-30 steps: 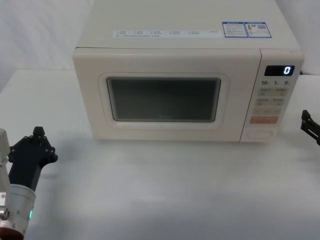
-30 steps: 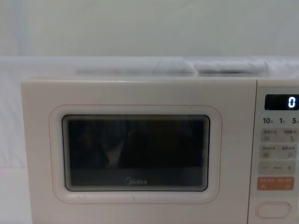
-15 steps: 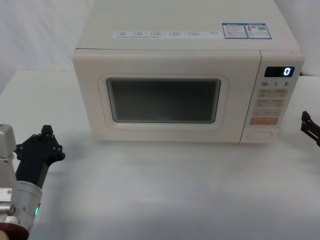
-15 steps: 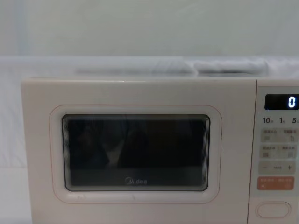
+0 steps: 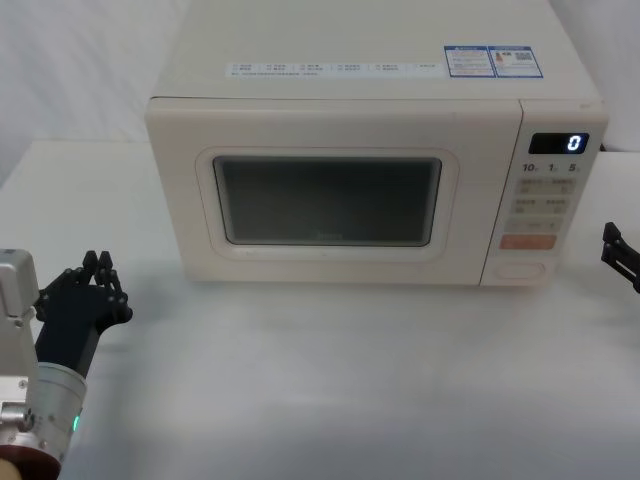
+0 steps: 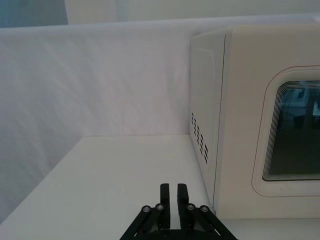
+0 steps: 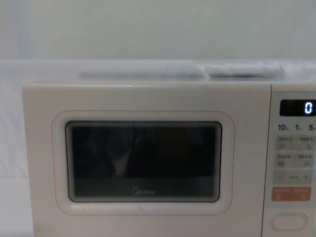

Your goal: Press the button to open the microwave door with one hand; close the microwave door with the other hand.

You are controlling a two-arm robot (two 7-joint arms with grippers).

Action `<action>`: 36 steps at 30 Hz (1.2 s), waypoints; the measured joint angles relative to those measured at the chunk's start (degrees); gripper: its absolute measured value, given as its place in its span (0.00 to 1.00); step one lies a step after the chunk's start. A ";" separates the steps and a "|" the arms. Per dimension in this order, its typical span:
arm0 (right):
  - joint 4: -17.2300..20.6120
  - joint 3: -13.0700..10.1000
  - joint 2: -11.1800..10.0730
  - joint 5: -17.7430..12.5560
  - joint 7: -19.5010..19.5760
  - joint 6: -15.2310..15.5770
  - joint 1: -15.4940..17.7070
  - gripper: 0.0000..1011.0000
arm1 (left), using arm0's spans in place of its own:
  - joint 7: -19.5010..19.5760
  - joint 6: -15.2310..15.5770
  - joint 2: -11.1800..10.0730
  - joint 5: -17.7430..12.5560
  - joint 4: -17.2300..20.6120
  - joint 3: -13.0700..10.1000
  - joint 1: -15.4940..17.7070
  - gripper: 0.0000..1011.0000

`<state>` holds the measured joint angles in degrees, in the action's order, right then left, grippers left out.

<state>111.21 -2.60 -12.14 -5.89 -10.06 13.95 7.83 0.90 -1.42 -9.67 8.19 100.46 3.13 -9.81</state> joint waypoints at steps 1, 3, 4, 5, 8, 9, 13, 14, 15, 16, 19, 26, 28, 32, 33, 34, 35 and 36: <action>0.00 0.00 0.00 0.00 0.00 0.00 0.00 0.99 | 0.01 -0.01 -0.01 0.04 0.02 0.00 -0.01 0.10; 0.00 0.00 0.00 0.00 0.00 0.00 0.00 0.99 | 0.01 -0.02 -0.02 0.08 0.04 0.00 -0.02 0.19; 0.00 0.00 0.00 0.00 0.00 0.00 0.00 0.99 | 0.01 -0.02 -0.02 0.08 0.04 0.00 -0.02 0.19; 0.00 0.00 0.00 0.00 0.00 0.00 0.00 0.99 | 0.02 -0.03 -0.02 0.11 0.06 0.00 -0.02 0.23; 0.00 0.00 0.00 0.00 0.00 0.00 0.00 0.99 | 0.03 -0.05 -0.04 0.16 0.08 0.01 -0.03 0.33; 0.00 0.00 0.00 0.00 0.00 0.00 0.00 0.99 | 0.03 -0.06 -0.04 0.19 0.08 0.00 -0.04 0.34; 0.00 0.00 0.00 0.00 0.00 0.00 0.00 0.99 | 0.05 -0.07 -0.05 0.24 0.10 0.00 -0.06 0.51; 0.00 0.00 0.00 0.00 0.00 0.00 0.00 0.99 | 0.05 -0.08 -0.06 0.26 0.11 0.00 -0.06 0.51; 0.00 0.00 0.00 0.00 0.00 0.00 0.00 0.99 | 0.05 -0.09 -0.06 0.26 0.11 0.00 -0.06 0.54; 0.00 0.00 0.00 0.00 0.00 0.00 0.00 0.99 | 0.06 -0.09 -0.06 0.27 0.11 0.00 -0.06 0.59; 0.00 0.00 0.00 0.00 0.00 0.00 0.00 0.99 | 0.06 -0.11 -0.06 0.29 0.14 0.00 -0.06 0.68; 0.00 0.00 0.00 0.00 0.00 0.00 0.00 0.99 | 0.06 -0.13 -0.06 0.33 0.17 0.00 -0.06 0.89; 0.00 0.00 0.00 0.00 0.00 0.00 0.00 0.99 | 0.06 -0.13 -0.06 0.34 0.17 0.00 -0.06 0.91; 0.00 0.00 0.00 0.00 0.00 0.00 0.00 0.99 | 0.06 -0.13 -0.06 0.36 0.17 0.00 -0.06 0.99; 0.00 0.00 0.00 0.00 0.00 0.00 0.00 0.99 | 0.06 -0.13 -0.06 0.36 0.17 0.00 -0.06 0.99; 0.00 0.00 0.00 0.00 0.00 0.00 0.00 0.99 | 0.06 -0.13 -0.06 0.36 0.17 0.00 -0.06 0.99; 0.00 0.00 0.00 0.00 0.00 0.00 0.00 0.99 | 0.06 -0.13 -0.06 0.36 0.17 0.00 -0.06 0.99; 0.00 0.00 0.00 0.00 0.00 0.00 0.00 0.99 | 0.06 -0.13 -0.06 0.36 0.17 0.00 -0.06 0.99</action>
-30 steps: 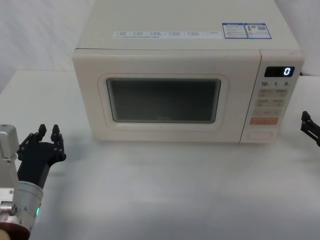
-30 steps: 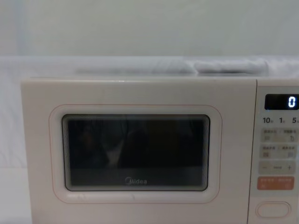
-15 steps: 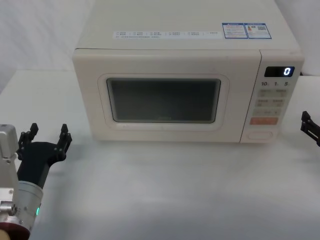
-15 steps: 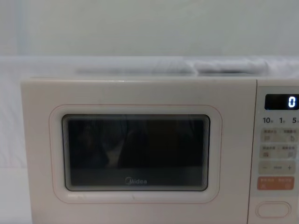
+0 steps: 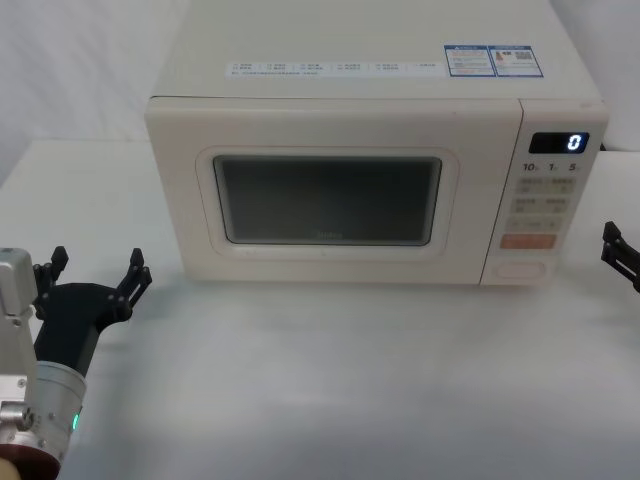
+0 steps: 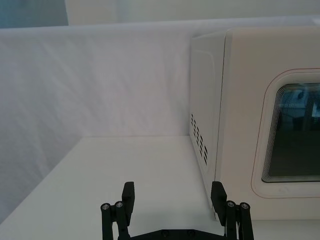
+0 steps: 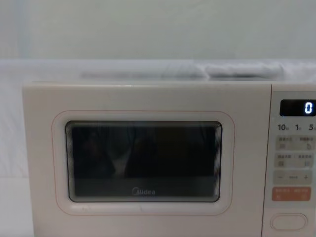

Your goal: Press the button to open the microwave door with one hand; close the microwave door with the other hand.

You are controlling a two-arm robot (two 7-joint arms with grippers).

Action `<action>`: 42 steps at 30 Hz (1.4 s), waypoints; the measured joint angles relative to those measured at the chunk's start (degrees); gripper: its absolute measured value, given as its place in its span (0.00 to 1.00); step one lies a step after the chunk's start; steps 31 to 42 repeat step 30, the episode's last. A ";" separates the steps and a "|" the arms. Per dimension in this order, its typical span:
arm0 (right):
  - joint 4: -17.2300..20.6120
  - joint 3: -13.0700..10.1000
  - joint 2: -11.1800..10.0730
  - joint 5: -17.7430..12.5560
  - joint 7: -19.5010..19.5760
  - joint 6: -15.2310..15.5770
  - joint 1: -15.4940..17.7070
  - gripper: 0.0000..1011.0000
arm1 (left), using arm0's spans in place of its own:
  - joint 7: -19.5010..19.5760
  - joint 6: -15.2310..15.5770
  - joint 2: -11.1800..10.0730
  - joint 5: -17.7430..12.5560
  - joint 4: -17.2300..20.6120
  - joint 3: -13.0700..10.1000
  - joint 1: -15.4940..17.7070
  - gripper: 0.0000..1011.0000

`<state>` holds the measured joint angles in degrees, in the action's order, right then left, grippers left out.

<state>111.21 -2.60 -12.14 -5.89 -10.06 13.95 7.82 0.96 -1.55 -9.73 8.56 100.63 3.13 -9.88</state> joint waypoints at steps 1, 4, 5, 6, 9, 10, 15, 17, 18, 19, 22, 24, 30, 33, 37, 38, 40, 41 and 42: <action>0.00 0.00 0.00 0.00 0.00 0.00 0.00 0.99 | 0.00 0.00 0.00 0.00 0.00 0.00 0.00 0.99; 0.00 0.00 0.00 0.00 0.00 0.00 0.00 0.99 | 0.00 0.00 0.00 0.00 0.00 0.00 0.00 0.99; 0.00 0.00 0.00 0.00 0.00 0.00 0.00 0.99 | 0.00 0.01 -0.01 0.00 0.00 0.00 0.00 0.99; 0.00 0.00 0.00 0.00 0.00 0.00 0.00 0.99 | 0.00 0.01 0.00 0.00 0.00 0.00 0.00 0.99; 0.00 0.00 0.00 0.00 0.00 0.00 0.00 0.99 | 0.00 0.01 0.00 0.00 0.00 0.00 0.00 0.99; 0.00 0.00 0.00 0.00 0.00 0.00 0.00 0.99 | 0.00 0.01 0.00 0.00 -0.01 0.00 0.00 0.99; 0.00 0.00 0.00 0.00 0.00 0.00 0.00 0.99 | 0.00 0.01 -0.01 0.00 0.00 0.00 0.00 0.99; 0.00 0.00 0.00 0.00 0.00 0.00 0.00 0.99 | 0.00 0.01 0.00 0.00 0.00 0.00 0.00 0.99; 0.00 0.00 0.00 0.00 0.00 0.00 0.00 0.99 | 0.00 0.01 0.00 0.00 -0.01 0.00 0.00 0.99; 0.00 0.00 0.00 0.00 0.00 0.00 0.00 0.99 | 0.00 0.01 -0.01 0.00 -0.01 0.00 0.00 0.99; 0.00 0.00 0.00 0.00 0.00 0.00 0.00 0.99 | 0.00 0.01 0.00 0.00 -0.01 0.00 0.00 0.99; 0.00 0.00 0.00 0.00 0.00 0.00 0.00 0.99 | 0.00 0.01 0.00 0.00 -0.01 0.00 0.00 0.99; 0.00 0.00 0.00 0.00 0.00 0.00 0.00 0.99 | 0.00 0.01 -0.01 0.00 -0.01 0.00 0.00 0.99; 0.00 0.00 0.00 0.00 0.00 0.00 0.00 0.99 | 0.00 0.01 -0.01 0.00 -0.01 0.00 0.00 0.99; 0.00 0.00 0.00 0.00 0.00 0.00 0.00 0.99 | 0.00 0.01 -0.01 0.00 -0.01 0.00 0.00 0.99; 0.00 0.00 0.00 0.00 0.00 0.00 0.00 0.99 | 0.00 0.01 -0.01 0.00 -0.01 0.00 0.00 0.99; 0.00 0.00 0.00 0.00 0.00 0.00 0.00 0.99 | 0.00 0.01 -0.01 0.00 -0.01 0.00 0.00 0.99; 0.00 0.00 0.00 0.00 0.00 0.00 0.00 0.99 | 0.00 0.01 -0.01 0.00 -0.01 0.00 0.00 0.99; 0.00 0.00 0.00 0.00 0.00 0.00 0.00 0.99 | 0.00 0.01 -0.01 0.00 -0.01 0.00 0.00 0.99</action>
